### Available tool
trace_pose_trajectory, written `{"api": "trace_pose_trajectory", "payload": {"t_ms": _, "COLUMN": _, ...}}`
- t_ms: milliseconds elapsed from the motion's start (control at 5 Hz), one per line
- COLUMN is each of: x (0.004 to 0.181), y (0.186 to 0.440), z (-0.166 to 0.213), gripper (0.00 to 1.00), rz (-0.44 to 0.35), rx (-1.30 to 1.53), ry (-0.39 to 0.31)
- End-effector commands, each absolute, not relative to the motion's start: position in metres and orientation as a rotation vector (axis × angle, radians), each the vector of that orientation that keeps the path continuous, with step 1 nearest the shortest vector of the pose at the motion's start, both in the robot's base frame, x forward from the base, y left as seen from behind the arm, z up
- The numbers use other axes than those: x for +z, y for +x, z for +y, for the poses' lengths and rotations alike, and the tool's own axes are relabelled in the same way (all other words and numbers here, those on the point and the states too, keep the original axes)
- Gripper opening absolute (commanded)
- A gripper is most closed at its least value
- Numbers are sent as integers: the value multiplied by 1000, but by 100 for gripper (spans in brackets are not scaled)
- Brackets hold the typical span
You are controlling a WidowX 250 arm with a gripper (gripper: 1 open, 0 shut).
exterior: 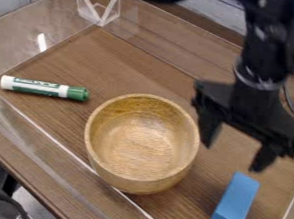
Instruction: Remove the blue block from inside the brown bowl and put it on the table
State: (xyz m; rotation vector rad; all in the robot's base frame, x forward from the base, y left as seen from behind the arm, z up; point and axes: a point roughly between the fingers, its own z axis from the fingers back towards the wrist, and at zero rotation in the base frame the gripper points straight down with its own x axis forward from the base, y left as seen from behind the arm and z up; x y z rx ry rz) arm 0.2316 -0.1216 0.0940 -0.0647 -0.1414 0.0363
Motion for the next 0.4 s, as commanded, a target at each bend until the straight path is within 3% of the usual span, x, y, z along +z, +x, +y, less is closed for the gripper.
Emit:
{"api": "trace_pose_trajectory", "payload": {"t_ms": 0, "x": 90, "y": 227, "z": -141, "gripper": 100, "rz": -167, "rx": 41, "ry": -97}}
{"api": "trace_pose_trajectory", "payload": {"t_ms": 200, "x": 76, "y": 227, "z": -149, "gripper": 100, "rz": -164, "rx": 49, "ry": -113}}
